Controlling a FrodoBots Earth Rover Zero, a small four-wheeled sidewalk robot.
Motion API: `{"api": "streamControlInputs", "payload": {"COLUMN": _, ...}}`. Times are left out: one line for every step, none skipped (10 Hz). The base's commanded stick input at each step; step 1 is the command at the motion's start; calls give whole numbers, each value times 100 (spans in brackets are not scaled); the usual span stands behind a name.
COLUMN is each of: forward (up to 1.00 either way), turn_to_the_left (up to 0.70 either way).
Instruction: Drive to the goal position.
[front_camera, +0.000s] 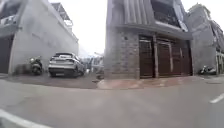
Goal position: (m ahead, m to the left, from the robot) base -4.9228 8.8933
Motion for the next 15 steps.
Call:
{"api": "streamControlInputs", "payload": {"forward": 50, "turn_to_the_left": 50}}
{"api": "streamControlInputs", "payload": {"forward": 50, "turn_to_the_left": 50}}
{"api": "streamControlInputs", "payload": {"forward": 50, "turn_to_the_left": 50}}
{"api": "streamControlInputs", "payload": {"forward": 50, "turn_to_the_left": 50}}
{"api": "streamControlInputs", "payload": {"forward": 50, "turn_to_the_left": 50}}
{"api": "streamControlInputs", "payload": {"forward": 50, "turn_to_the_left": 50}}
{"api": "streamControlInputs", "payload": {"forward": 50, "turn_to_the_left": 50}}
{"api": "streamControlInputs", "payload": {"forward": 50, "turn_to_the_left": 50}}
{"api": "streamControlInputs", "payload": {"forward": 50, "turn_to_the_left": 50}}
{"api": "streamControlInputs", "payload": {"forward": 50, "turn_to_the_left": 50}}
{"api": "streamControlInputs", "payload": {"forward": 50, "turn_to_the_left": 50}}
{"api": "streamControlInputs", "payload": {"forward": 50, "turn_to_the_left": 50}}
{"api": "streamControlInputs", "payload": {"forward": 50, "turn_to_the_left": 50}}
{"api": "streamControlInputs", "payload": {"forward": 50, "turn_to_the_left": 50}}
{"api": "streamControlInputs", "payload": {"forward": 50, "turn_to_the_left": 50}}
